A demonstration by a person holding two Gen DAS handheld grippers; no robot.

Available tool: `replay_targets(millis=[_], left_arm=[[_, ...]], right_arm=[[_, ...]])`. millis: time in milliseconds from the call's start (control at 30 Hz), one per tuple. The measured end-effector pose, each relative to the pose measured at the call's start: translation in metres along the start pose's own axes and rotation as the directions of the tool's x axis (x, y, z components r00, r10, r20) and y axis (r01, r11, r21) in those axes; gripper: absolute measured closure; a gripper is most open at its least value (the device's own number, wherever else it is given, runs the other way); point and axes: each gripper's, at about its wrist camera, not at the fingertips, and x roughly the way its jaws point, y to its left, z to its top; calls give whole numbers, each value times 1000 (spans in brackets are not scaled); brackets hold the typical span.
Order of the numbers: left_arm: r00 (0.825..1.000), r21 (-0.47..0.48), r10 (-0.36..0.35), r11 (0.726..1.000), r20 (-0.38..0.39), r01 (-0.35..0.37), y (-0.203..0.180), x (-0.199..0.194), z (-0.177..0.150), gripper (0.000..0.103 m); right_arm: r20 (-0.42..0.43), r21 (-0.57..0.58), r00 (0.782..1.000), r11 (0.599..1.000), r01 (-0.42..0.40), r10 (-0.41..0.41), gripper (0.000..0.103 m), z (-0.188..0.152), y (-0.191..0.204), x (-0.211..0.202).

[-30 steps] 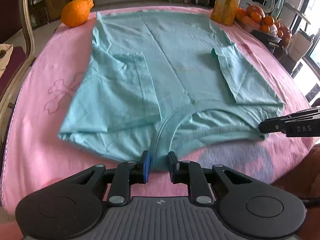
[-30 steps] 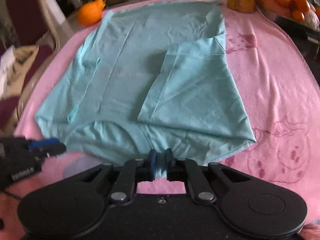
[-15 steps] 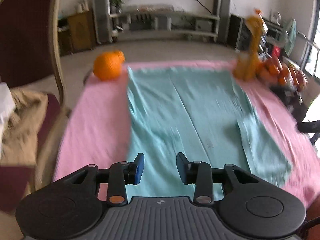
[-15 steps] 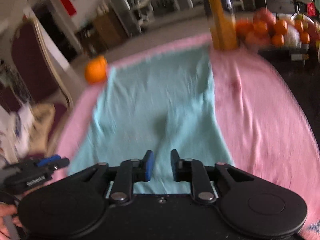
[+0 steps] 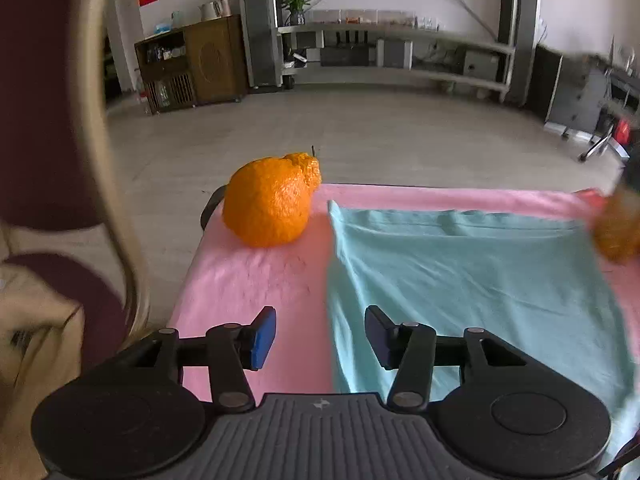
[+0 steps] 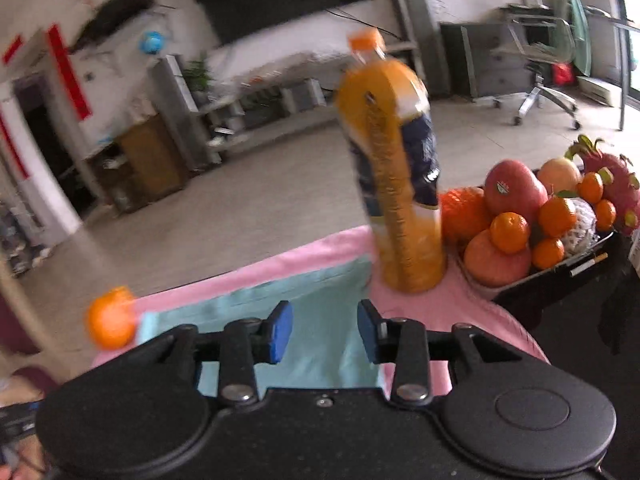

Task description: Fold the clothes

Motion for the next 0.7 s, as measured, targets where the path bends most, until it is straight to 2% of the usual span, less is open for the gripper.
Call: replay_targets(millis=[100, 233, 367, 467, 567, 600, 633, 667, 700], left_arm=[[1000, 26, 12, 1000, -19, -12, -10, 51, 14, 51], [999, 22, 11, 1000, -40, -10, -17, 95, 26, 51], [998, 21, 11, 1000, -59, -10, -25, 138, 37, 51], [999, 54, 29, 998, -36, -27, -33, 154, 43, 50], [999, 29, 43, 999, -10, -43, -33, 165, 51, 50], [999, 20, 49, 999, -4, -49, -33, 169, 54, 54], [998, 29, 59, 998, 3, -59, -36, 171, 56, 77], [998, 38, 68, 997, 10, -68, -38, 173, 57, 94], [997, 47, 82, 995, 14, -83, -41, 173, 59, 96]], right_arm=[[-40, 36, 999, 999, 27, -26, 70, 6, -9, 65], [-83, 120, 996, 992, 50, -40, 70, 6, -22, 135], [-97, 163, 995, 985, 54, -38, 70, 2, -26, 181], [-93, 148, 993, 986, 83, -69, 70, -1, -21, 200], [-79, 162, 992, 980, 111, -99, 73, -3, -17, 213], [-68, 175, 992, 978, 116, -105, 76, -4, -15, 215], [-57, 163, 994, 982, 96, -88, 79, -5, -11, 218], [-49, 115, 994, 988, 101, -96, 83, -5, -5, 222], [-41, 82, 993, 990, 118, -115, 85, -6, 0, 225]])
